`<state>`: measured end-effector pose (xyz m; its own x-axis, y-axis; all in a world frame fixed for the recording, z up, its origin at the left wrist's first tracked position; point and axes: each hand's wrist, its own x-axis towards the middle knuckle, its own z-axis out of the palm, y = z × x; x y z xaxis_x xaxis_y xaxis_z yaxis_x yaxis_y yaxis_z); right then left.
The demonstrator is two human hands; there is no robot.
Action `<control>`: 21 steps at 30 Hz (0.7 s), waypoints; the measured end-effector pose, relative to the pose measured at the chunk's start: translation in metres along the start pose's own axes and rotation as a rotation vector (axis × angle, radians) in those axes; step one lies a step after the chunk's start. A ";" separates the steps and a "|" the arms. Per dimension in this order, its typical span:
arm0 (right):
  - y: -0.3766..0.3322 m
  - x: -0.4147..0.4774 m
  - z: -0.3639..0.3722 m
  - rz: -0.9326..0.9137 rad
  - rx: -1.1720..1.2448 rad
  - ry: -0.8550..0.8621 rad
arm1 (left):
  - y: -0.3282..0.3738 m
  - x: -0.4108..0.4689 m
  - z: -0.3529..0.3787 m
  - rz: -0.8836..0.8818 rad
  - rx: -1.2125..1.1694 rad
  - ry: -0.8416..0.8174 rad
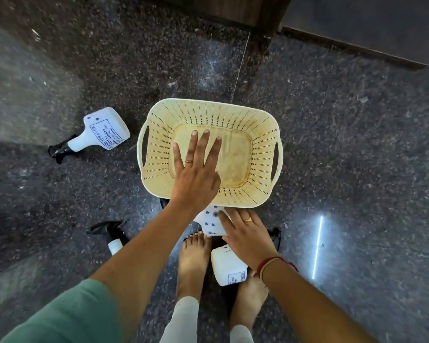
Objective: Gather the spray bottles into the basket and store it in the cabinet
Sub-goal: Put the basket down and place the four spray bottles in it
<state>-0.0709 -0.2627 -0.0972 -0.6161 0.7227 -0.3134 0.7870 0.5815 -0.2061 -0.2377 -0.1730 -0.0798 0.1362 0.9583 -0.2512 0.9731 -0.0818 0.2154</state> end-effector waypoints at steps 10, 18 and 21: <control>-0.041 0.050 0.014 0.123 0.022 -0.358 | -0.029 -0.021 0.008 -0.074 0.007 -0.032; -0.056 0.039 -0.015 -0.086 0.337 -0.206 | -0.071 -0.037 -0.042 -0.336 0.127 0.090; -0.079 0.044 -0.041 -0.088 0.503 -0.007 | -0.090 -0.045 -0.085 -0.492 0.134 0.141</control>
<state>-0.1612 -0.2616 -0.0569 -0.6821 0.6754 -0.2804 0.6515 0.3871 -0.6524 -0.3477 -0.1856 -0.0073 -0.3603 0.9188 -0.1609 0.9320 0.3618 -0.0211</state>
